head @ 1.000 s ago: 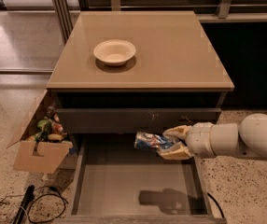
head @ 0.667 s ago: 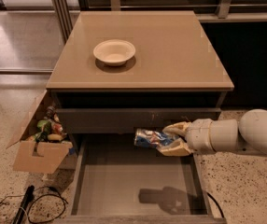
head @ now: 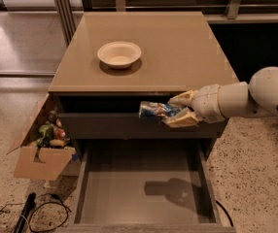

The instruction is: Pick redbull can from middle drawer and place on counter

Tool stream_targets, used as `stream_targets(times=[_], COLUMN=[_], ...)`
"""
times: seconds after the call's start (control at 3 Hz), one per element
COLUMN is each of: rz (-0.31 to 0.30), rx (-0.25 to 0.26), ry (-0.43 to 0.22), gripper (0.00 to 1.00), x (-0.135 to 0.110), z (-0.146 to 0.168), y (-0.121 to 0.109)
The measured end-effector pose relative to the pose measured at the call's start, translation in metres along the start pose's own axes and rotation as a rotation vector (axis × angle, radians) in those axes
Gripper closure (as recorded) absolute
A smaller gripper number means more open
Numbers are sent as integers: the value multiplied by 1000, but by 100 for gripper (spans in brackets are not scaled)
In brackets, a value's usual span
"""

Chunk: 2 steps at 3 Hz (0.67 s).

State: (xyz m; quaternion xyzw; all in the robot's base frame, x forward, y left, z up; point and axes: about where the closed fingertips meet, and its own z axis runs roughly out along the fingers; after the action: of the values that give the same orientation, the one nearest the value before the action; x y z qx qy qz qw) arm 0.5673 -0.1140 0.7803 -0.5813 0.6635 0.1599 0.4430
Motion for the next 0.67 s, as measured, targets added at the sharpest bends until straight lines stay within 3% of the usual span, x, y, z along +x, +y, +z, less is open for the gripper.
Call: stream_targets(times=[0.33, 0.67], rz=[-9, -23], rx=[-4, -6], ry=[-21, -48], gripper=[100, 100], x=[-12, -23], z=[-17, -41], y=[-11, -8])
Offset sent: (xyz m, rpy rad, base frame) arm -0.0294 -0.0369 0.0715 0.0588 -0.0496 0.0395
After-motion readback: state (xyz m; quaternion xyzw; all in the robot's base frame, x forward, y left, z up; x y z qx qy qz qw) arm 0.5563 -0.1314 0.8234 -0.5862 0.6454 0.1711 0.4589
